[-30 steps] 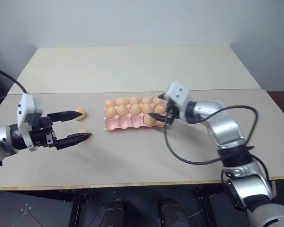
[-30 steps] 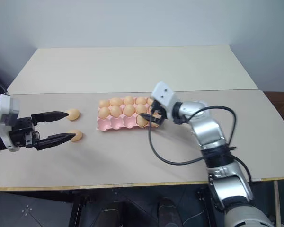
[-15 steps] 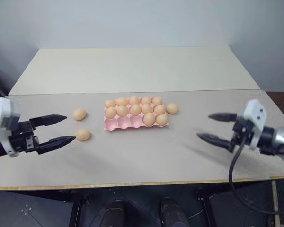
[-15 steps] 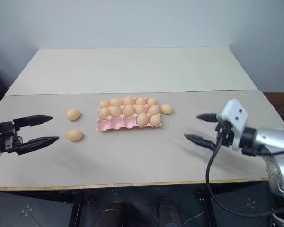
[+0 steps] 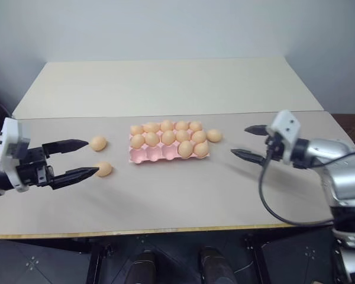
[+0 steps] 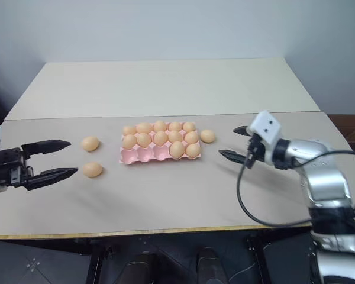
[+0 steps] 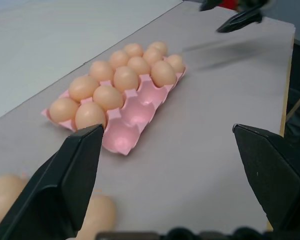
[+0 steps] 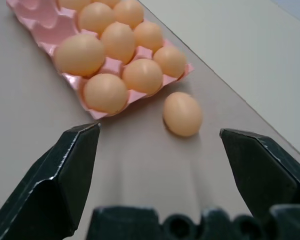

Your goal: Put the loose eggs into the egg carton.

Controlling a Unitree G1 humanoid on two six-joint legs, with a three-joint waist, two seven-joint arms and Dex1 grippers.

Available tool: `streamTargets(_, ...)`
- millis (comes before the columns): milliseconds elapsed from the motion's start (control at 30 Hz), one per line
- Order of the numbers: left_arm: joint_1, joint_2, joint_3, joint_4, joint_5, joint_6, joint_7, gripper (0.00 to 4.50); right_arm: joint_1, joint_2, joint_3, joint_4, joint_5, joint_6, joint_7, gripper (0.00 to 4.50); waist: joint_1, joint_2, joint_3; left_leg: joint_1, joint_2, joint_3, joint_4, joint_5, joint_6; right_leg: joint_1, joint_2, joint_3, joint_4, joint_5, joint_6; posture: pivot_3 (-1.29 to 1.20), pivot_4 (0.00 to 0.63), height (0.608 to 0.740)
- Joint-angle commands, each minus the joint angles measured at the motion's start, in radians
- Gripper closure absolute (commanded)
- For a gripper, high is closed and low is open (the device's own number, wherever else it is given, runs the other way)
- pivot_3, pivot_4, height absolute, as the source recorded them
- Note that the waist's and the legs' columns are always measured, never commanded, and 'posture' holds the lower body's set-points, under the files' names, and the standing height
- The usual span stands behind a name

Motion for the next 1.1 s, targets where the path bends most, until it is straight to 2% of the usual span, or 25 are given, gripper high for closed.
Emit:
streamTargets(33,-0.019,-0.004,0.001,-0.036,-0.014,-0.009,0.018,0.0,-0.118,0.042,0.062,0.229,-0.104,-0.17,-0.031,0.02,-0.001,0.0,0.0,-0.001,0.0,0.0,0.0,0.0,0.0,0.0,0.0,0.0,0.0,0.0,0.0,0.0,0.15,0.74)
streamTargets(233,0.004,-0.01,0.015,-0.063,-0.014,-0.014,0.026,0.0,-0.311,0.143,0.145,0.629,-0.218,-0.394,-0.055,0.02,-0.003,0.0,0.0,-0.002,-0.001,0.0,0.0,0.0,-0.001,-0.002,-0.001,0.0,0.0,0.0,0.0,0.0,0.15,0.74)
streamTargets(467,0.021,-0.004,0.04,-0.085,-0.024,-0.007,0.034,0.0,-0.447,0.233,0.174,0.939,-0.311,-0.527,-0.153,0.02,-0.018,0.0,0.0,-0.001,0.0,0.0,0.0,0.001,-0.001,-0.001,0.0,0.0,0.0,0.0,0.0,0.0,0.15,0.74)
streamTargets(567,0.02,-0.003,0.044,-0.088,-0.024,-0.006,0.038,0.0,-0.469,0.256,0.159,0.992,-0.314,-0.556,-0.178,0.61,-0.021,0.0,0.0,-0.001,0.0,0.0,0.0,0.001,-0.002,-0.001,0.0,0.0,0.001,0.0,0.0,0.0,0.15,0.74)
streamTargets(733,0.024,-0.001,0.05,-0.094,-0.026,-0.003,0.04,0.0,-0.461,0.252,0.121,0.969,-0.278,-0.593,-0.157,2.27,-0.021,0.0,0.0,-0.001,0.0,0.0,0.0,0.001,-0.002,-0.001,0.0,0.0,0.001,0.0,0.0,0.0,0.15,0.74)
streamTargets(800,0.026,-0.004,0.046,-0.096,-0.024,-0.004,0.042,0.0,-0.439,0.234,0.111,0.929,-0.274,-0.594,-0.14,2.63,-0.021,0.0,0.0,-0.001,0.0,0.0,0.0,0.001,-0.002,-0.001,0.0,0.0,0.0,0.0,0.0,0.0,0.15,0.74)
streamTargets(933,0.023,-0.004,0.039,-0.094,-0.023,-0.004,0.043,0.0,-0.373,0.168,0.094,0.786,-0.281,-0.556,-0.153,2.63,-0.018,0.0,0.0,-0.001,-0.001,-0.001,0.0,0.001,-0.002,-0.001,-0.001,0.0,0.001,0.0,0.0,0.0,0.15,0.74)
streamTargets(1100,0.01,0.0,0.027,-0.078,-0.019,-0.006,0.038,0.0,-0.279,0.141,0.06,0.39,-0.219,-0.363,-0.113,2.63,-0.022,0.0,0.0,-0.001,0.0,-0.001,0.0,0.001,-0.002,-0.001,0.0,0.0,0.001,0.0,0.0,0.0,0.15,0.74)
